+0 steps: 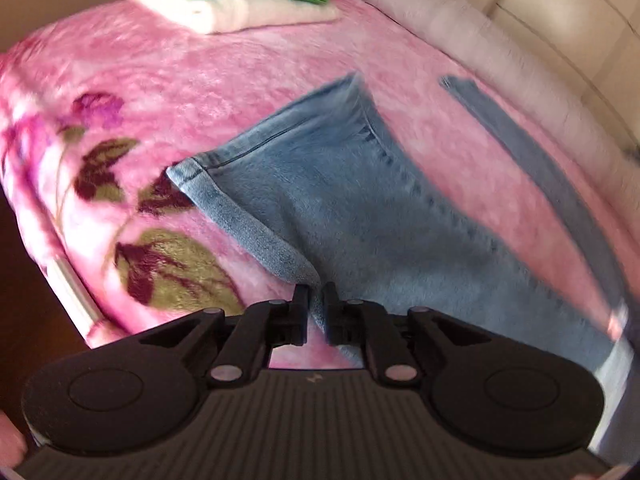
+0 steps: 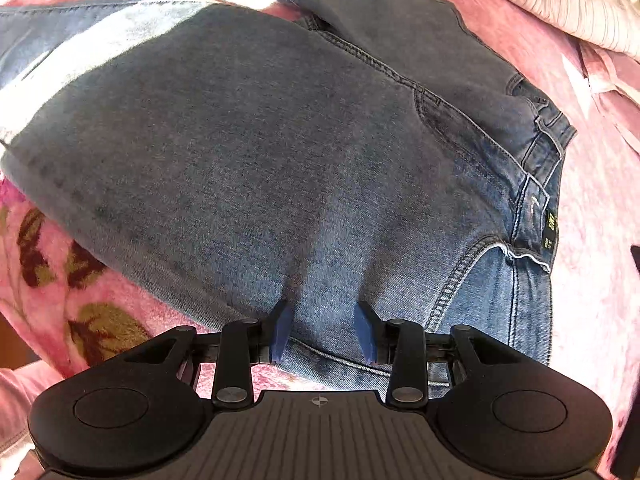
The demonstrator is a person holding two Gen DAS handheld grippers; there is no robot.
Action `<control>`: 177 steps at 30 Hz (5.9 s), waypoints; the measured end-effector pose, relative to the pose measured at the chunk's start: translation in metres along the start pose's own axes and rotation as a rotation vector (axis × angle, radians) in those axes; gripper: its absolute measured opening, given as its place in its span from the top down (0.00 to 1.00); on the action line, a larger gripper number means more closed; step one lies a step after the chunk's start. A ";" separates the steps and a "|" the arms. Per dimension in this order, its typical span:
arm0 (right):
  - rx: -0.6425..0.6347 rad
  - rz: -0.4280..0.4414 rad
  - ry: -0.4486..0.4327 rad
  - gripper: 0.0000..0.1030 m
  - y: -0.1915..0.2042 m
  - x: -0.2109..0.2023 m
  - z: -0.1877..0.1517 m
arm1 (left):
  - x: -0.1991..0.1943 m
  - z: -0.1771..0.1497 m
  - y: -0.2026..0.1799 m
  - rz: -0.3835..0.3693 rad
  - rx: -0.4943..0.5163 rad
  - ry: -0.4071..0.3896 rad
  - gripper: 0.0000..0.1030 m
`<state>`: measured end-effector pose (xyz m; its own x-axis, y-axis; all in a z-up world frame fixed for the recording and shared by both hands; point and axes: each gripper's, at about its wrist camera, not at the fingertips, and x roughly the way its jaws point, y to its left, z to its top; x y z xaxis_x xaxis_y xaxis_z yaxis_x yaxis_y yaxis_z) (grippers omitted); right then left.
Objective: Fold clothes
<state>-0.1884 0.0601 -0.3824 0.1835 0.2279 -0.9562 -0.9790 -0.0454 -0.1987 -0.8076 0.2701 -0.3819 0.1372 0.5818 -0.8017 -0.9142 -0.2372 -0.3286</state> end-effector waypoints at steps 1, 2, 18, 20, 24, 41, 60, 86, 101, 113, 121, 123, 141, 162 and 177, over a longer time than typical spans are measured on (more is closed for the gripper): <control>0.001 0.000 0.000 0.62 0.000 0.000 0.001 | 0.000 0.002 0.003 -0.010 -0.040 0.001 0.92; 0.008 0.000 0.001 0.62 0.000 0.001 0.001 | 0.000 0.003 0.005 -0.019 -0.081 0.001 0.91; 0.187 0.003 -0.004 0.62 -0.012 -0.006 -0.006 | 0.014 0.042 -0.004 0.198 0.100 -0.023 0.80; 0.259 0.011 -0.010 0.62 -0.022 -0.013 -0.012 | 0.001 0.043 -0.014 0.304 0.128 -0.047 0.81; 0.458 -0.028 -0.058 0.62 -0.062 -0.032 -0.034 | -0.023 0.035 -0.045 0.404 0.193 -0.063 0.84; 0.525 0.007 -0.138 0.92 -0.185 -0.008 -0.068 | 0.006 -0.178 -0.295 0.068 0.684 0.198 0.82; 0.638 0.130 -0.095 0.62 -0.139 -0.060 -0.070 | -0.056 -0.201 -0.330 0.176 0.674 0.288 0.68; 0.428 0.057 -0.175 0.29 0.014 -0.252 -0.068 | -0.290 -0.171 -0.302 0.112 0.741 0.077 0.53; 0.457 0.060 -0.149 0.10 0.037 -0.269 -0.087 | -0.310 -0.182 -0.278 0.112 0.763 0.082 0.53; 0.474 0.054 -0.150 0.09 0.037 -0.275 -0.085 | -0.312 -0.175 -0.275 0.106 0.760 0.088 0.52; 0.489 0.054 -0.128 0.09 0.033 -0.263 -0.079 | -0.292 -0.170 -0.273 0.071 0.743 0.129 0.49; 0.502 0.049 -0.120 0.09 0.028 -0.258 -0.076 | -0.284 -0.168 -0.274 0.060 0.744 0.141 0.49; 0.661 0.136 -0.049 0.29 -0.092 -0.156 -0.012 | -0.155 -0.115 -0.356 -0.002 0.772 0.215 0.50; 0.377 0.174 -0.170 0.68 -0.245 0.019 0.123 | 0.091 -0.076 -0.518 -0.327 1.256 0.205 0.51; 0.011 0.177 -0.164 0.52 -0.285 0.118 0.237 | 0.280 0.006 -0.588 -0.416 1.750 0.163 0.55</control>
<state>0.0914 0.3306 -0.3880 -0.0070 0.3724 -0.9280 -0.9957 -0.0885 -0.0280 -0.2344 0.5774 -0.4103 0.3718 0.2829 -0.8842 -0.1000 0.9591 0.2648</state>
